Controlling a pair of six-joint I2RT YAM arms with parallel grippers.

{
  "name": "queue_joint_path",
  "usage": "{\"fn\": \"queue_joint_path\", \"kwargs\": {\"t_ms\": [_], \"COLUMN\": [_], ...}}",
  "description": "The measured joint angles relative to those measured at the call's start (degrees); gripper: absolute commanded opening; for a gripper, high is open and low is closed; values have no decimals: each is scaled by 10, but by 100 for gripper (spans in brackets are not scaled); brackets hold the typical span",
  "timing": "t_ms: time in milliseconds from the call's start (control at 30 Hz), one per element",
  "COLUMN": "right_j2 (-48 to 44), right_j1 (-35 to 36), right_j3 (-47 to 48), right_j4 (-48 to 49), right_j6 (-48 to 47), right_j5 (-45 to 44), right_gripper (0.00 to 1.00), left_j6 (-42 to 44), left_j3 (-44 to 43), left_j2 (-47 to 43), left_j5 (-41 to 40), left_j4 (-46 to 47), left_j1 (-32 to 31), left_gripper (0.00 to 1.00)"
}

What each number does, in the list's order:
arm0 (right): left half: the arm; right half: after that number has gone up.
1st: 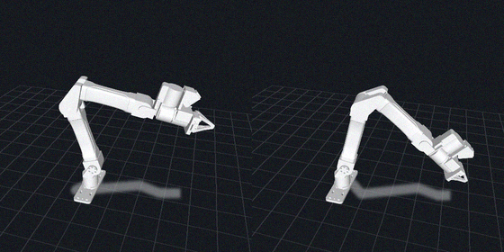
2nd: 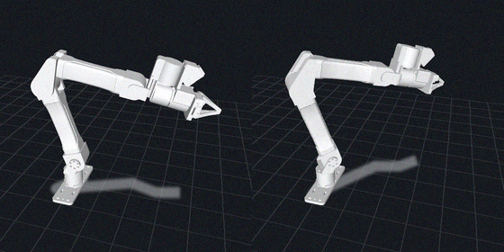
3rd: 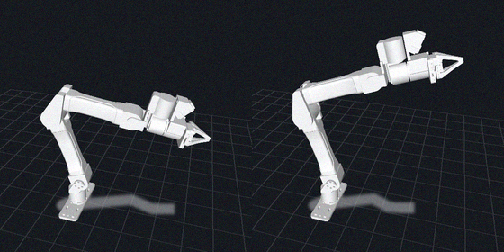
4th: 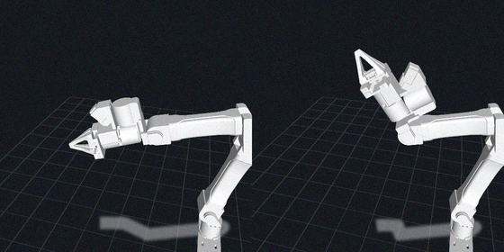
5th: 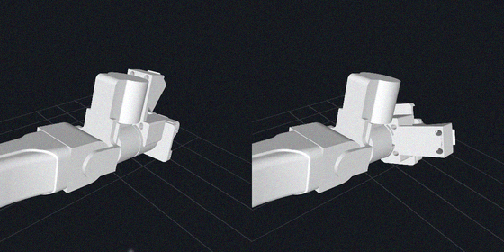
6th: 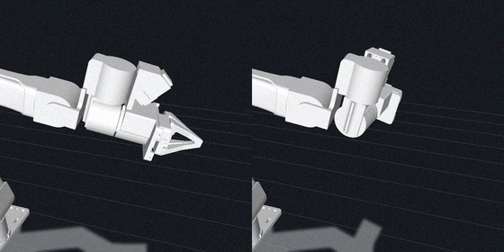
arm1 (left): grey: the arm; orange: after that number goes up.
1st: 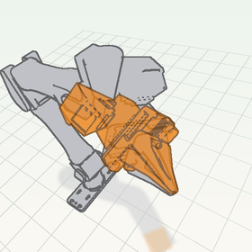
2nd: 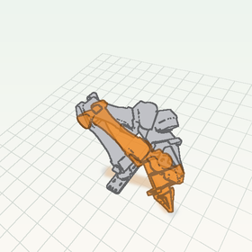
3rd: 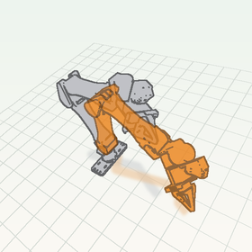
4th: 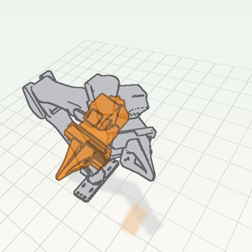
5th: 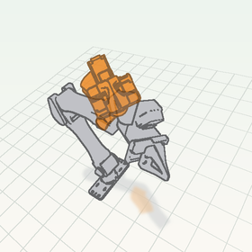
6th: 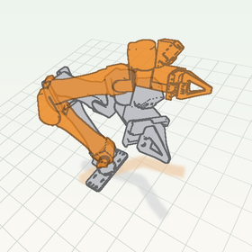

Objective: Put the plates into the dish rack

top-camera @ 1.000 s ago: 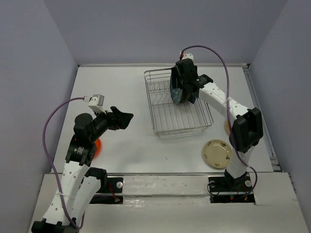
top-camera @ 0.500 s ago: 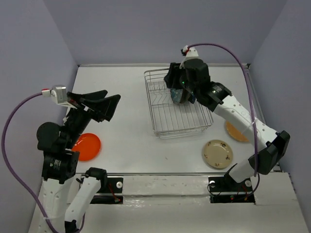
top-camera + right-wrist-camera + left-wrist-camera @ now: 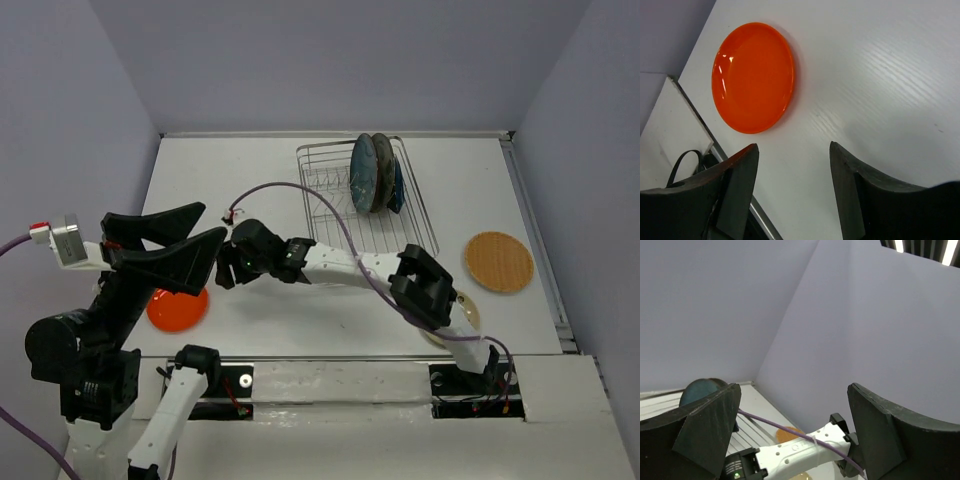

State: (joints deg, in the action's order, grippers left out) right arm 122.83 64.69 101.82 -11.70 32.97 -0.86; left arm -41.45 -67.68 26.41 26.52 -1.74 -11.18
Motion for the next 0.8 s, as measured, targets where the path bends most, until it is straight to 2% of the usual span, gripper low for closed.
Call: {"fn": "queue_joint_path", "kwargs": {"t_ms": [200, 500, 700, 733, 800], "right_j2": [120, 264, 297, 299, 302], "right_j1": [22, 19, 18, 18, 18], "right_j3": [109, 271, 298, 298, 298], "right_j4": [5, 5, 7, 7, 8], "right_j6": [28, 76, 104, 110, 115], "right_j5": [33, 72, 85, 86, 87], "right_gripper": [69, 60, 40, 33, 25], "left_j6": [13, 26, 37, 40, 42], "left_j3": [21, 48, 51, 51, 52], "left_j2": [-17, -22, -25, -26, -28], "left_j5": [-2, -2, -3, -5, -5], "left_j4": [-48, -71, -82, -84, -84], "left_j1": [-1, -7, -9, -9, -9], "left_gripper": [99, 99, 99, 99, 99]}}
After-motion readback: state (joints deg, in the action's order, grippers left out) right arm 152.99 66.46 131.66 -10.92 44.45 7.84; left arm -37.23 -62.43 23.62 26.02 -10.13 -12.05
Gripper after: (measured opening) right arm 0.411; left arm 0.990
